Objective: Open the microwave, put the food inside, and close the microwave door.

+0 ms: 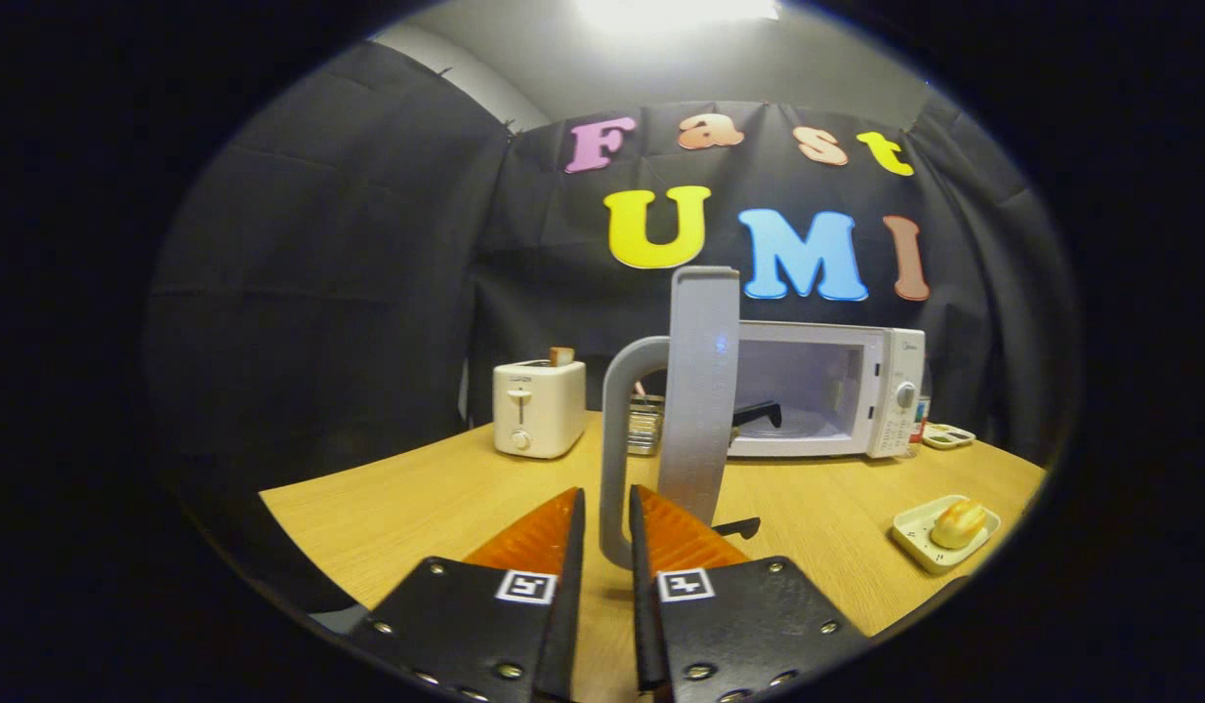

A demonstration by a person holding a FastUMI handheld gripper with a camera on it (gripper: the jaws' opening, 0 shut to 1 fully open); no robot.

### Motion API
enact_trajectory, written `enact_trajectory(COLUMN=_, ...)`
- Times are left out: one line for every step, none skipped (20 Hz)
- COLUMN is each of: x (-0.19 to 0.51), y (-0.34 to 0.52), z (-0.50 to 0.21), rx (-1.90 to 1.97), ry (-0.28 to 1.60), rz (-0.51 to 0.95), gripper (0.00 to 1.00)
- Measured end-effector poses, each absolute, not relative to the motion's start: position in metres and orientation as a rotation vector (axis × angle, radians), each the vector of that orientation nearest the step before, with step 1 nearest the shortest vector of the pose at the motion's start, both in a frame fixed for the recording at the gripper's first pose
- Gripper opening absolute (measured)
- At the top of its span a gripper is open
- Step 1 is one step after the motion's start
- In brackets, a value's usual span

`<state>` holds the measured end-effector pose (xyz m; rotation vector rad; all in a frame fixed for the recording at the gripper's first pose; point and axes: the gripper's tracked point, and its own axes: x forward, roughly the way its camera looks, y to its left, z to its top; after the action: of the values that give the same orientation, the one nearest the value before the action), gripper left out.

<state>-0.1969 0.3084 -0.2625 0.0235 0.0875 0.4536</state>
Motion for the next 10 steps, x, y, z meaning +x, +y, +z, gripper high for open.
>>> enact_trajectory(x=-0.206, y=0.301, z=-0.257, rx=0.013, ry=0.069, rz=0.489, gripper=0.39)
enact_trajectory(x=-0.212, y=0.286, z=-0.252, rx=-0.001, ry=0.046, rz=0.504, gripper=0.59)
enact_trajectory(x=-0.214, y=0.27, z=-0.249, rx=-0.022, ry=0.03, rz=0.504, gripper=0.62)
enact_trajectory(x=-0.213, y=0.256, z=-0.25, rx=-0.047, ry=0.021, rz=0.498, gripper=0.75)
enact_trajectory(x=-0.21, y=0.24, z=-0.25, rx=-0.061, ry=0.019, rz=0.49, gripper=0.85)
enact_trajectory(x=-0.209, y=0.226, z=-0.253, rx=-0.059, ry=0.024, rz=0.489, gripper=0.88)
enact_trajectory(x=-0.208, y=0.212, z=-0.257, rx=-0.043, ry=0.035, rz=0.492, gripper=0.89)
enact_trajectory(x=-0.206, y=0.197, z=-0.259, rx=-0.024, ry=0.05, rz=0.488, gripper=0.9)
enact_trajectory(x=-0.203, y=0.179, z=-0.265, rx=-0.014, ry=0.071, rz=0.471, gripper=0.9)
enact_trajectory(x=-0.198, y=0.16, z=-0.271, rx=-0.017, ry=0.086, rz=0.439, gripper=0.9)
